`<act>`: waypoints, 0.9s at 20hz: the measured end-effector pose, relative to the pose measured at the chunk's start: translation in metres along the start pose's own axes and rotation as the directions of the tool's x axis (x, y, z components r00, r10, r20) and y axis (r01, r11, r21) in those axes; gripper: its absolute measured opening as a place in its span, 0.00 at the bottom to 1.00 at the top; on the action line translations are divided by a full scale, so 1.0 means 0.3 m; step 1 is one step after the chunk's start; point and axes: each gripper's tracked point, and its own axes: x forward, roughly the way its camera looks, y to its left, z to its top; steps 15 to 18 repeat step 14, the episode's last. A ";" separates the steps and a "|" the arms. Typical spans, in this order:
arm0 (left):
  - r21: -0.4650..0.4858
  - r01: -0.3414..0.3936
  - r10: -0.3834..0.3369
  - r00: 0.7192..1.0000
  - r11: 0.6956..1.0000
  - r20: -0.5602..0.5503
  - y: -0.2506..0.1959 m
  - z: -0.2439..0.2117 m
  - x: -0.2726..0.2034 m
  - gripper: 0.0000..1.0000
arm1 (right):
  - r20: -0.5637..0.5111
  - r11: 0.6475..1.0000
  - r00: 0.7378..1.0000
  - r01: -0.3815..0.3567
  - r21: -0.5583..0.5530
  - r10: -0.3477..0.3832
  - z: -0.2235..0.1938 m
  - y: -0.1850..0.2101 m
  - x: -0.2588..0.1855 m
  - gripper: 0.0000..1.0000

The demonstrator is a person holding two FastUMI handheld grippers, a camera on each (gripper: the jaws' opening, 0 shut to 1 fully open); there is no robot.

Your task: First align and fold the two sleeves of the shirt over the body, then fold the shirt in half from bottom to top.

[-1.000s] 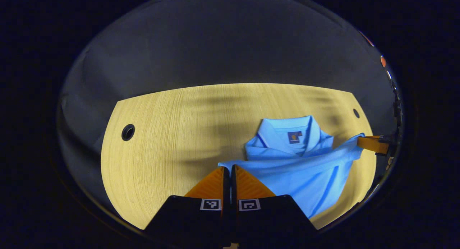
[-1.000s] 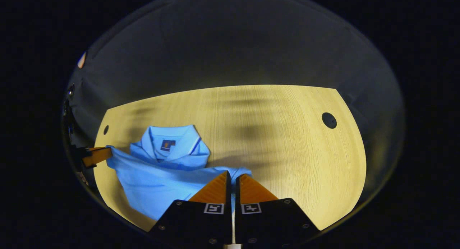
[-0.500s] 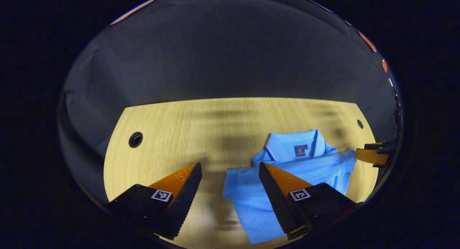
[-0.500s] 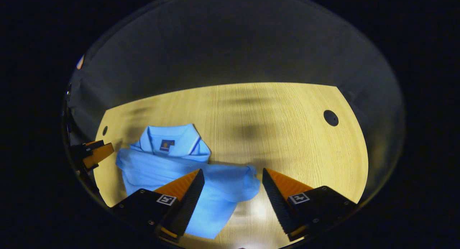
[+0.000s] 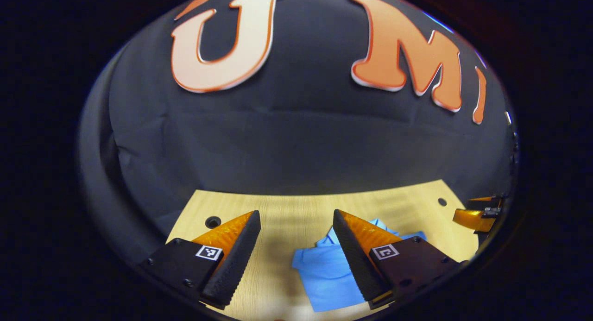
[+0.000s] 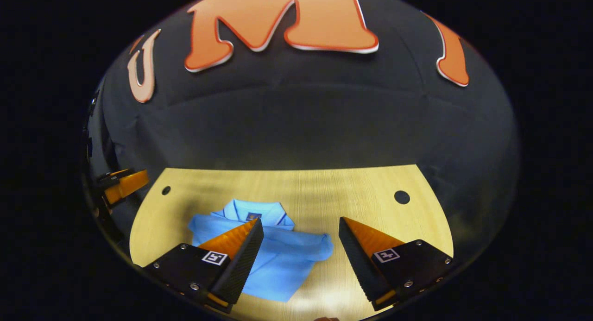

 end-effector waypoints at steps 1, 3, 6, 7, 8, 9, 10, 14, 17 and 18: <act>-0.009 -0.001 0.001 0.998 1.000 0.056 0.003 0.057 -0.082 1.00 | 0.033 1.000 0.999 -0.011 0.005 0.011 0.029 0.002 -0.078 0.99; -0.004 -0.010 0.011 0.995 1.000 0.104 0.002 0.099 -0.197 1.00 | 0.092 1.000 0.996 -0.015 0.007 0.015 0.045 0.010 -0.176 0.99; -0.014 -0.033 0.034 0.984 0.999 0.176 -0.009 0.131 -0.359 1.00 | 0.214 0.999 0.977 -0.027 0.031 0.020 0.058 0.019 -0.328 0.99; -0.009 -0.047 0.048 0.979 0.999 0.196 -0.003 0.130 -0.412 1.00 | 0.253 0.998 0.967 -0.044 0.036 0.033 0.056 0.031 -0.370 0.98; -0.001 -0.067 0.066 0.973 0.998 0.220 -0.011 0.127 -0.453 1.00 | 0.271 0.998 0.962 -0.055 0.038 0.043 0.047 0.034 -0.396 0.98; 0.003 -0.080 0.077 0.969 0.997 0.237 -0.015 0.125 -0.484 1.00 | 0.277 0.997 0.960 -0.064 0.038 0.051 0.033 0.036 -0.416 0.98; 0.004 -0.089 0.085 0.965 0.996 0.248 -0.021 0.112 -0.511 1.00 | 0.280 0.997 0.958 -0.072 0.036 0.059 0.025 0.039 -0.435 0.98; -0.007 -0.117 0.114 0.959 0.993 0.261 -0.023 0.061 -0.611 1.00 | 0.303 0.995 0.950 -0.093 0.038 0.077 -0.009 0.040 -0.503 0.98; -0.007 -0.117 0.114 0.959 0.993 0.261 -0.023 0.061 -0.611 1.00 | 0.303 0.995 0.950 -0.093 0.038 0.077 -0.009 0.040 -0.503 0.98; -0.007 -0.117 0.114 0.959 0.993 0.261 -0.023 0.061 -0.611 1.00 | 0.303 0.995 0.950 -0.093 0.038 0.077 -0.009 0.040 -0.503 0.98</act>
